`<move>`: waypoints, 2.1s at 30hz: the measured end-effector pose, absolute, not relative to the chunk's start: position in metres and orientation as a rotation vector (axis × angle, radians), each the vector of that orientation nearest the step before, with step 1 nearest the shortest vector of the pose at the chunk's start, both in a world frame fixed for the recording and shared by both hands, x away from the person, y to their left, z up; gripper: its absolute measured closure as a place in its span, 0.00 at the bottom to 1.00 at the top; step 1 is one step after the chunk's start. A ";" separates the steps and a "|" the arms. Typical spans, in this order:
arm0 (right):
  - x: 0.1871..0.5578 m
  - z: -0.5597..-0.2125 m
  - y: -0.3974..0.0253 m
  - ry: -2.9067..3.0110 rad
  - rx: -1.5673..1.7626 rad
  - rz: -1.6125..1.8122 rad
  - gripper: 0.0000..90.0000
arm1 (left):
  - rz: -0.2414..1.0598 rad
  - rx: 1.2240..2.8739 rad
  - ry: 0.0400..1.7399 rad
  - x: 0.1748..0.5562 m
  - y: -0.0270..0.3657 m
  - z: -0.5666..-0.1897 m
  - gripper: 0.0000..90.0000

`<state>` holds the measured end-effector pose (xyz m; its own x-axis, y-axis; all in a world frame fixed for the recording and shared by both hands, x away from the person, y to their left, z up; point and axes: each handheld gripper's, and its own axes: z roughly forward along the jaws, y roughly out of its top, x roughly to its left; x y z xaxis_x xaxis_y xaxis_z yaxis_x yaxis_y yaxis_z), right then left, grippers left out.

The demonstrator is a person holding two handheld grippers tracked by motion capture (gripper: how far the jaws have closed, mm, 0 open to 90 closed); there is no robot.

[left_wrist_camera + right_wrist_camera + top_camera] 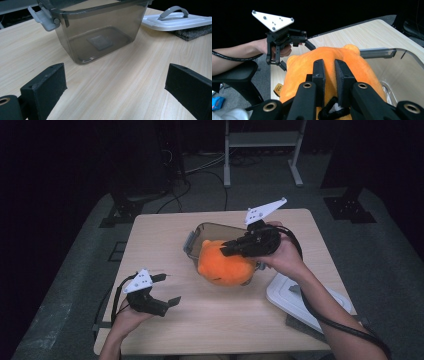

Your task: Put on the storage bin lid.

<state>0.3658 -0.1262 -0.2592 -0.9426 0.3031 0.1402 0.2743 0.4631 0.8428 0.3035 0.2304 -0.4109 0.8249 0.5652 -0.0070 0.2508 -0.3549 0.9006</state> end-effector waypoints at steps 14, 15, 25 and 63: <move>0.378 -0.249 -0.120 2.647 0.523 1.506 0.87 | 0.359 1.946 0.604 0.302 0.229 -0.413 0.03; 0.378 -0.249 -0.120 2.648 0.530 1.505 0.87 | 0.357 1.945 0.606 0.302 0.229 -0.413 0.03; 0.388 -0.249 -0.120 2.642 0.547 1.494 0.87 | 0.354 1.942 0.603 0.302 0.229 -0.412 0.03; 0.432 -0.256 -0.120 2.617 0.639 1.453 0.87 | 0.356 1.958 0.602 0.300 0.229 -0.414 0.03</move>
